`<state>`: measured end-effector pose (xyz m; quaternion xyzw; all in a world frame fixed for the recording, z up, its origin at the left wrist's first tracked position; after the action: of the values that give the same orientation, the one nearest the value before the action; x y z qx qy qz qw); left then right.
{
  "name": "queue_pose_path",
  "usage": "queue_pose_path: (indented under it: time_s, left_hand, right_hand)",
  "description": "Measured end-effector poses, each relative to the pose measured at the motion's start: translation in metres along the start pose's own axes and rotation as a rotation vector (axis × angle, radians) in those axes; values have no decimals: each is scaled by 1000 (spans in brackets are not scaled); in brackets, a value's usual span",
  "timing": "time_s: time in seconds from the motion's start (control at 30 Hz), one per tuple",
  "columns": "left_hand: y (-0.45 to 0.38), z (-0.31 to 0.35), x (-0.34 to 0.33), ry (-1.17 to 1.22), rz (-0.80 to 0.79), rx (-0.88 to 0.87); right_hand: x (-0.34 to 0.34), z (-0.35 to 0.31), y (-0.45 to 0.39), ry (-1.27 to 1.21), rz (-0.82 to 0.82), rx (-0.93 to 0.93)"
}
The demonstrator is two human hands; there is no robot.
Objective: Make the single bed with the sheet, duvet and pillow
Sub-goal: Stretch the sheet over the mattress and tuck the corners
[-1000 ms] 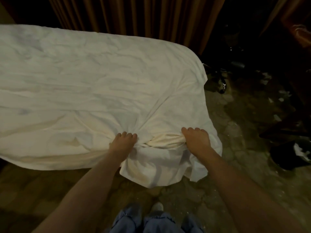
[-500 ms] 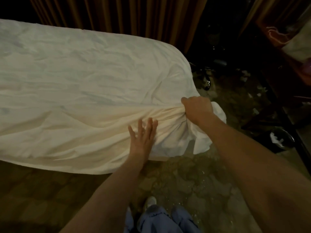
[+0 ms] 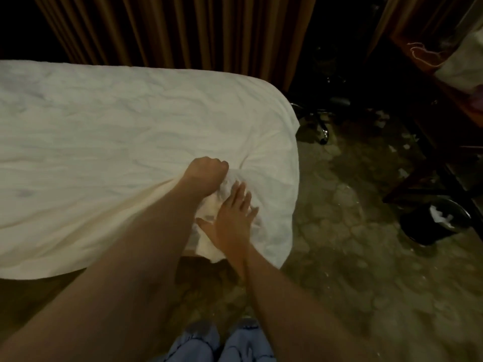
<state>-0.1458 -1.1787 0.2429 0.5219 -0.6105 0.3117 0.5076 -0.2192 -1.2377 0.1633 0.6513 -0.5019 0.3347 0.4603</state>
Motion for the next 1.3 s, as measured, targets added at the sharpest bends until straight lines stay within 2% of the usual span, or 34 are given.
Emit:
queue_pose_path:
  time_s: [0.1, 0.17, 0.2, 0.23, 0.27, 0.3, 0.37, 0.47, 0.57, 0.63, 0.7, 0.73, 0.87, 0.97, 1.13, 1.3]
  left_hand:
    - [6, -6, 1, 20, -61, 39]
    - [12, -22, 4, 86, -77, 112]
    - [16, -28, 3, 126, -87, 140]
    - [20, -31, 0, 172, -97, 152]
    - [23, -31, -4, 213, -96, 150]
    - [26, -26, -8, 247, -79, 125]
    - [26, -13, -13, 221, -53, 50]
    - [16, 1, -26, 124, -48, 2]
    - [9, 9, -27, 31, 28, 98]
    - [6, 6, -16, 10, 137, 176]
    - [-2, -1, -34, 82, 31, 237]
    - [-6, 1, -45, 83, -8, 221]
    - [-11, 10, -53, 108, 12, 191]
    - [-26, 5, -32, 170, 51, 157]
    - [-64, -14, 16, 68, 152, 139]
    - [-97, -28, 25, 28, 184, 151]
  right_hand:
    - [-9, -24, -11, -107, 78, -120]
    - [-1, -18, -32, -209, 104, -176]
    - [13, -13, -40, -224, 170, -152]
    - [31, -11, -46, -156, 308, -69]
    - [45, -8, -51, -22, 425, 27]
    - [51, -5, -57, 129, 473, 119]
    - [64, 6, -69, 347, 403, 219]
    - [95, 36, -80, 505, 295, 160]
    - [112, 51, -81, 579, 240, 198]
    - [119, 57, -77, 590, 236, 223]
    - [125, 65, -72, 594, 245, 225]
    - [125, 70, -70, 601, 236, 225]
    - [129, 92, -69, 619, 210, 198]
    - [144, 96, -75, 594, 242, 179]
    - [191, 95, -100, 533, 369, 156]
    - [201, 93, -128, 574, 372, 187]
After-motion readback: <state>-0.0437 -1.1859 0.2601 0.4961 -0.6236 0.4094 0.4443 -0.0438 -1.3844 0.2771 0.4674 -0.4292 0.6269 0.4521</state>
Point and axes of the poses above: each hand's wrist, its own y-axis away from the middle knuckle, its own x-axis out of the back of the hand, z = x × y, the point moved 8 cm from there along -y, towards the middle knuckle, and after that the axes turned 4 degrees about -x, right-handed, at the moved point
